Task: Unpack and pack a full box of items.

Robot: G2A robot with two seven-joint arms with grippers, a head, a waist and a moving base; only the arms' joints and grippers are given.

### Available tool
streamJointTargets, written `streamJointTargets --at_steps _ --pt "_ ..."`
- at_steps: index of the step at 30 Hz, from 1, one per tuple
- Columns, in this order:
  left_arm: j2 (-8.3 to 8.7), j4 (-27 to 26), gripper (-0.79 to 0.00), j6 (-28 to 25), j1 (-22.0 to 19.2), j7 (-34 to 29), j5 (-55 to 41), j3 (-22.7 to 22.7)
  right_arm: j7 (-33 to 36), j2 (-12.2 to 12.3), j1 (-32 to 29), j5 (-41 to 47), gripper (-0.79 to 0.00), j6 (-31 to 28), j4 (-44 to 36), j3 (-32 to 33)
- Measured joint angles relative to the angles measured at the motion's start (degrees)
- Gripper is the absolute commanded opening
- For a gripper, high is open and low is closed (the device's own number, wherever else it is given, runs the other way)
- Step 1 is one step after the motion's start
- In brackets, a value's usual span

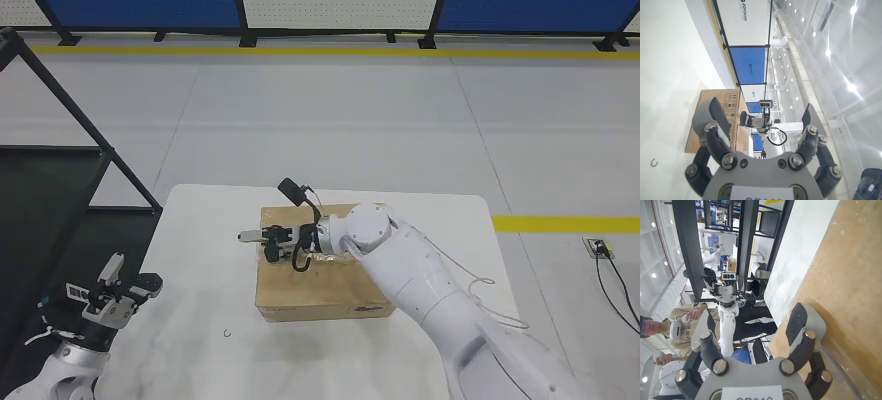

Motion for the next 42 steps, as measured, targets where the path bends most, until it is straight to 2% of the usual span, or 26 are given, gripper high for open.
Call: streamJointTargets --at_steps 6,13,25,34,42 --pt "0.01 -0.95 0.000 0.39 -0.29 0.04 0.88 1.04 4.57 1.20 0.21 -0.24 0.000 0.88 0.65 1.86" --pt "0.00 -2.15 0.000 0.91 -0.84 0.33 2.29 2.77 4.14 3.20 -0.48 -3.11 0.000 0.46 -0.23 3.67" --pt "-0.08 -3.24 0.000 1.89 -1.90 1.68 4.54 5.68 6.58 8.59 -2.55 -6.96 0.000 0.72 -4.40 8.91" --pt "-0.08 -3.61 0.000 2.77 -3.31 2.32 5.96 7.47 7.15 14.03 -7.18 -11.25 0.000 3.81 -13.86 14.86" --pt "-0.03 -3.36 0.000 3.53 -4.69 2.35 7.10 8.79 7.56 19.65 -14.73 -16.95 0.000 9.47 -27.46 22.96"
